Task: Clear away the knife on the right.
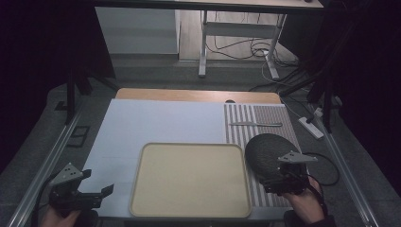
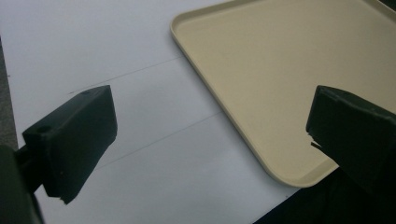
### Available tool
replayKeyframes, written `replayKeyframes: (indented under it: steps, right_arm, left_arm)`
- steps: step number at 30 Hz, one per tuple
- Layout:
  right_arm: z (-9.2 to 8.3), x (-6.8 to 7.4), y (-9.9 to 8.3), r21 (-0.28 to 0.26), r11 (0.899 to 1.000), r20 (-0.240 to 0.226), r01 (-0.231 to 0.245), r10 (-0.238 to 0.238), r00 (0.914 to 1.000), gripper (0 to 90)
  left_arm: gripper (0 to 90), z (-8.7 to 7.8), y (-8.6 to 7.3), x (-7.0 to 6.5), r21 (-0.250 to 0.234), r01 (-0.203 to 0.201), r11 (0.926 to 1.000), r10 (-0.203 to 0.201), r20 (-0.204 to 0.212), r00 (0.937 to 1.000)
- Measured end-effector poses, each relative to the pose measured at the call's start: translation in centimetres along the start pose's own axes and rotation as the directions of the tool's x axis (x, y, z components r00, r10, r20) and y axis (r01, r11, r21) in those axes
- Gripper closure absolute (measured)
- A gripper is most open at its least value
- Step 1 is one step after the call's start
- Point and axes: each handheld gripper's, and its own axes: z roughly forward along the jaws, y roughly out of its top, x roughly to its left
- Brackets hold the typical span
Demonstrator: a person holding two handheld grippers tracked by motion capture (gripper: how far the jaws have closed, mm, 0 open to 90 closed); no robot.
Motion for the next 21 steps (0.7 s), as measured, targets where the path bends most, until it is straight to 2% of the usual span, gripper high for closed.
replayKeyframes:
  steps: [8, 14, 21]
  right_arm:
    - [0.4, -0.3, 0.3, -0.002, 1.0, -0.007, -0.003, 0.003, 1.0, 0.0]
    - [1.0, -0.2, 0.7, -0.02, 1.0, -0.033, 0.007, -0.008, 0.9994, 0.0]
    - [2.0, -0.5, 0.9, 0.02, 1.0, -0.045, 0.022, -0.021, 0.9988, 0.0]
  left_arm:
    - [2.3, 0.0, 0.0, 0.0, -0.002, 0.002, 1.0, -0.002, 0.003, 1.0]
    - [2.0, 0.0, 0.0, 0.1, -0.005, 0.006, 1.0, -0.006, 0.005, 1.0]
    - [2.0, 0.0, 0.0, 0.1, -0.003, 0.004, 1.0, -0.004, 0.004, 1.0]
